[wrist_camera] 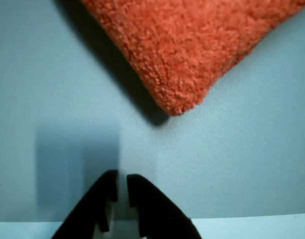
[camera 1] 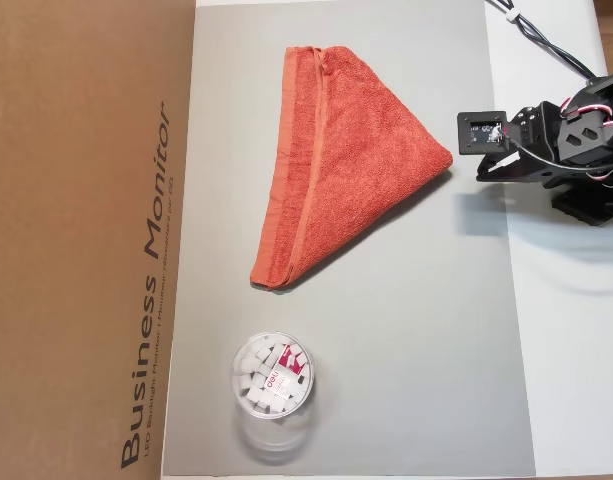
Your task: Fold the blanket.
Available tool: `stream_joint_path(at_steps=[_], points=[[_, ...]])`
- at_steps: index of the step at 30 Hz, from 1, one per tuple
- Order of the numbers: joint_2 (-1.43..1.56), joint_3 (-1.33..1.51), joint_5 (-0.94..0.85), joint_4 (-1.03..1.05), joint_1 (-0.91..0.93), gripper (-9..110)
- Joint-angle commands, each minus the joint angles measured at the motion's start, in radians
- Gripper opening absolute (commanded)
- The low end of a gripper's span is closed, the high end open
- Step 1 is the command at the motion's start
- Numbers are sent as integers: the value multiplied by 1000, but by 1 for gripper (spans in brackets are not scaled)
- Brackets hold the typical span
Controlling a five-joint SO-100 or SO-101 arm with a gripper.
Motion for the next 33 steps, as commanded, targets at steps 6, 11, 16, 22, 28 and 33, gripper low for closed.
stream_joint_path(at_steps=[6,11,16,22,28,33], points=[[5,5,-9,-6,-12,0],[5,11,-11,-6,-12,0],[5,12,-8,-6,-12,0],[6,14,-8,-6,-12,0],[6,20,0,-9,-11,0],[6,26,-2,-31,5,0]])
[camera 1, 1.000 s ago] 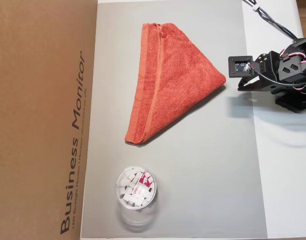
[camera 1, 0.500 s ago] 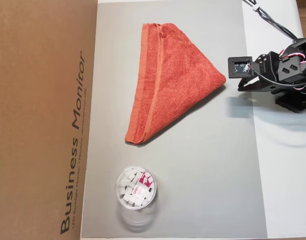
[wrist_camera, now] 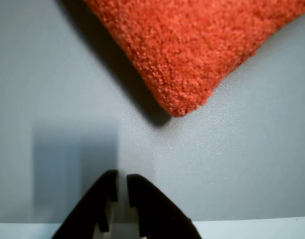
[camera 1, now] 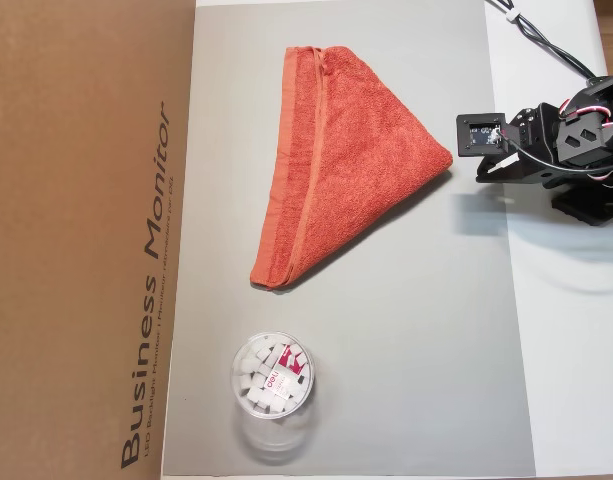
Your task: Fold the blanket.
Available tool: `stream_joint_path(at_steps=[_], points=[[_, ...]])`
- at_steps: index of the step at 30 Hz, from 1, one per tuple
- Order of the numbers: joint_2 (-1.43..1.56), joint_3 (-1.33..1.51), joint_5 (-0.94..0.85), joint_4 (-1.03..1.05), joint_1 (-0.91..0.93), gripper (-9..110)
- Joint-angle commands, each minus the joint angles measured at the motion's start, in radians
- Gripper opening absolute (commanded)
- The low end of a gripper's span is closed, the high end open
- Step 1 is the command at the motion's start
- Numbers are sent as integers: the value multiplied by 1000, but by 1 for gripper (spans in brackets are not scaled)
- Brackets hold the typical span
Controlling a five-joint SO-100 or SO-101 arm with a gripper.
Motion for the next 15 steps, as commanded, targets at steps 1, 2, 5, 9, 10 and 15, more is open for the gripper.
stream_joint_path(at_steps=[1,2,5,9,10,15], points=[[2,9,9,-17,11,0],[2,9,9,-17,11,0],[2,9,12,-23,9,0],[2,41,12,-172,8,0],[2,64,12,-239,9,0],[2,158,12,-417,11,0]])
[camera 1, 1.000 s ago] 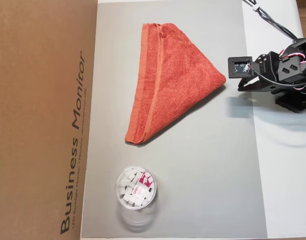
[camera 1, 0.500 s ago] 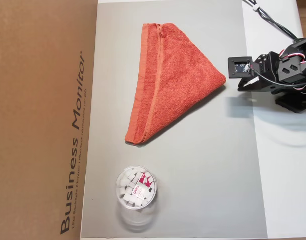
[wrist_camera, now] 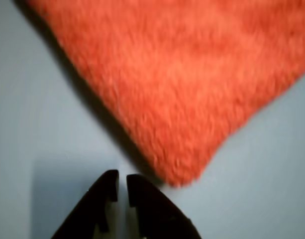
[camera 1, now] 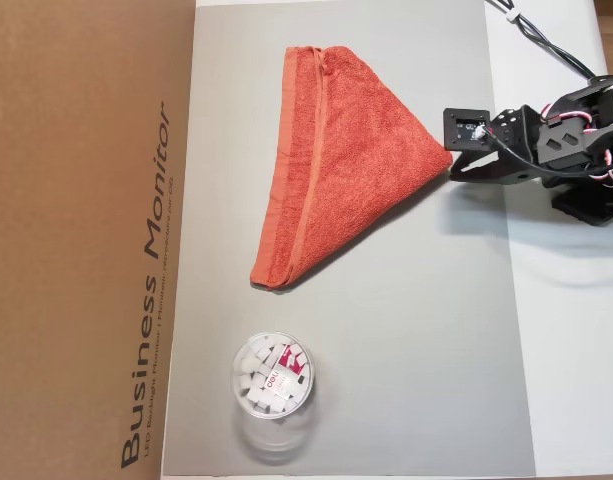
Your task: Fold the blanket.
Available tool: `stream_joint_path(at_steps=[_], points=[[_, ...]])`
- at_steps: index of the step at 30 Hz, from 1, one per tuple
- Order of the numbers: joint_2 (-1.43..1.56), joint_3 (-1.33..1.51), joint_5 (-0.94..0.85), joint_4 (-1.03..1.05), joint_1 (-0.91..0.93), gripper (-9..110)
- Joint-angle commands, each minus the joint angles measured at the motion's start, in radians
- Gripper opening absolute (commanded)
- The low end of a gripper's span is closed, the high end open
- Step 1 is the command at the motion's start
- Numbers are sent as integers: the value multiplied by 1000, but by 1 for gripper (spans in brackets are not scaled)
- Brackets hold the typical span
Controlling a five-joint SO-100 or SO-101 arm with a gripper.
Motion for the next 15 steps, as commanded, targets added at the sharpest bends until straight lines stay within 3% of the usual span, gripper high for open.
stream_joint_path(at_steps=[1,15], points=[[5,23,5,-66,-3,0],[5,55,2,192,-3,0]])
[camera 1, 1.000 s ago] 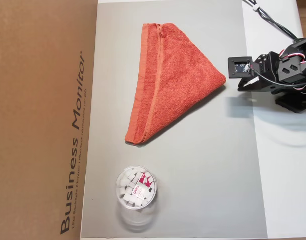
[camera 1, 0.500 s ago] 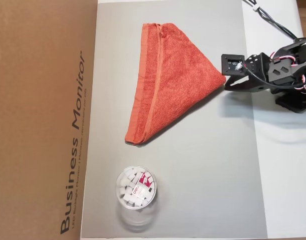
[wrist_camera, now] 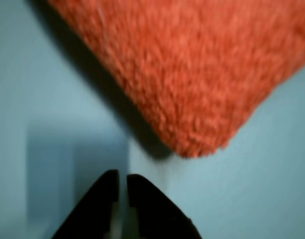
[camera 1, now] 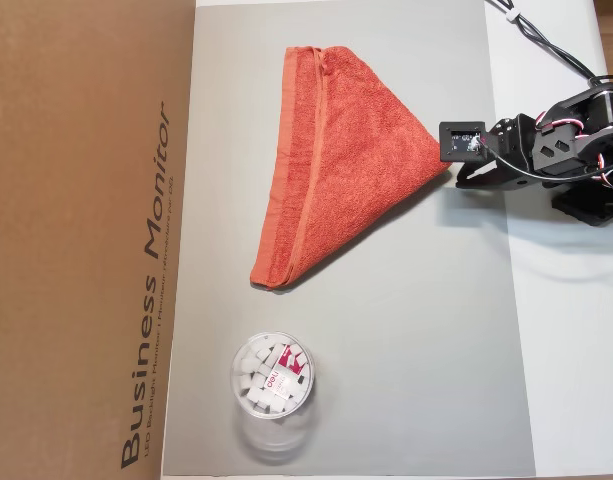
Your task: Fold the blanket.
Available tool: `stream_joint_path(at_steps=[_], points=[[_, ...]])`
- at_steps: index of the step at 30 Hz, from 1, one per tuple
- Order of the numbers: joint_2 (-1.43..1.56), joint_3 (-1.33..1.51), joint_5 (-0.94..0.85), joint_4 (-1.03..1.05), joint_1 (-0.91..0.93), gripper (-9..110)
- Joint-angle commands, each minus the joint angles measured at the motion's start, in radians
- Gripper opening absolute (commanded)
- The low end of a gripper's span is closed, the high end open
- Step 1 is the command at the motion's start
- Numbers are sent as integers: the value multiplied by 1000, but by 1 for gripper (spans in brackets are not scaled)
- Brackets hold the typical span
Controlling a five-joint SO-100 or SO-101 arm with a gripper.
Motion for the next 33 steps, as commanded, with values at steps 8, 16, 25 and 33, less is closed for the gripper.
stream_joint_path(at_steps=[8,16,25,33], points=[[5,6,-8,41,-3,0],[5,6,-12,41,-14,0],[5,6,-12,41,-14,0],[5,6,-12,41,-14,0]])
